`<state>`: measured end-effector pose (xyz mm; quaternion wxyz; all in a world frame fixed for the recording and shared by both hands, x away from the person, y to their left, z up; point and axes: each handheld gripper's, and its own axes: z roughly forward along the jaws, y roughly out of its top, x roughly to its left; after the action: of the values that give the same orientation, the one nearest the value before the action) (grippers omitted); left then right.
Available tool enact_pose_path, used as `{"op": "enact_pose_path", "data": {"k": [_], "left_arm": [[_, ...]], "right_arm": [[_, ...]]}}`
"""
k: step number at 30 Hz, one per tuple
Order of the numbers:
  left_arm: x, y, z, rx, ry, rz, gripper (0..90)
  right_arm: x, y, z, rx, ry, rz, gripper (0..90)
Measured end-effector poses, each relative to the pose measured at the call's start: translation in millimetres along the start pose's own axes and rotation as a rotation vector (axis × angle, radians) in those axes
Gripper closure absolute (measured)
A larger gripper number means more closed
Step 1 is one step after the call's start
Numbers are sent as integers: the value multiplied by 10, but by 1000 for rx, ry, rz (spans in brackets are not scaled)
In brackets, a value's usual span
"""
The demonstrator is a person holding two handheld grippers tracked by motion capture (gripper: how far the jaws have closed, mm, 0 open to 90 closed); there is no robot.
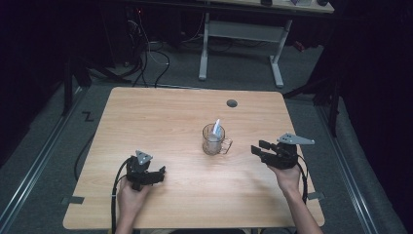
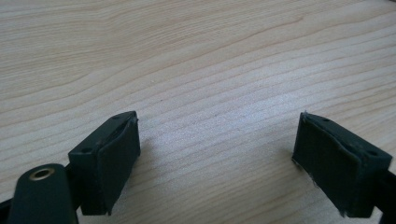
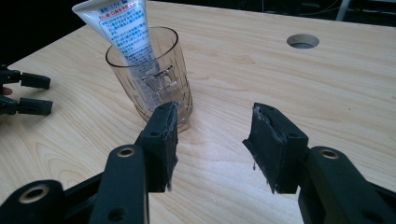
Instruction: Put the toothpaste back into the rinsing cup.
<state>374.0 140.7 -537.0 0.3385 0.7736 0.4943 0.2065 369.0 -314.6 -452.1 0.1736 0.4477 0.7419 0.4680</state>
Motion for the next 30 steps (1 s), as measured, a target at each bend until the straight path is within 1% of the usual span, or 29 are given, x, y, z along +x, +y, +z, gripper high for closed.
{"op": "enact_pose_path", "data": {"k": [5, 10, 13, 17, 22, 25, 28, 30], "left_arm": [[0, 0, 0, 0, 0, 0, 147], [0, 0, 0, 0, 0, 0, 147], [0, 0, 0, 0, 0, 0, 147], [0, 0, 0, 0, 0, 0, 147], [0, 0, 0, 0, 0, 0, 147], [0, 0, 0, 0, 0, 0, 147], [-1, 0, 0, 0, 0, 0, 147], [0, 0, 0, 0, 0, 0, 147]], "right_arm": [[-23, -67, 18, 8, -4, 13, 517], [-31, -121, 29, 12, 2, 30, 517], [-31, -151, 47, 18, 4, 26, 517], [-40, -197, 79, 23, 5, 37, 517], [-28, -234, 149, 52, -12, 23, 513], [-14, -241, 203, 56, -13, 21, 513], [-6, -252, 257, 64, -19, 9, 513], [-5, -259, 286, 68, -20, 11, 513]]}}
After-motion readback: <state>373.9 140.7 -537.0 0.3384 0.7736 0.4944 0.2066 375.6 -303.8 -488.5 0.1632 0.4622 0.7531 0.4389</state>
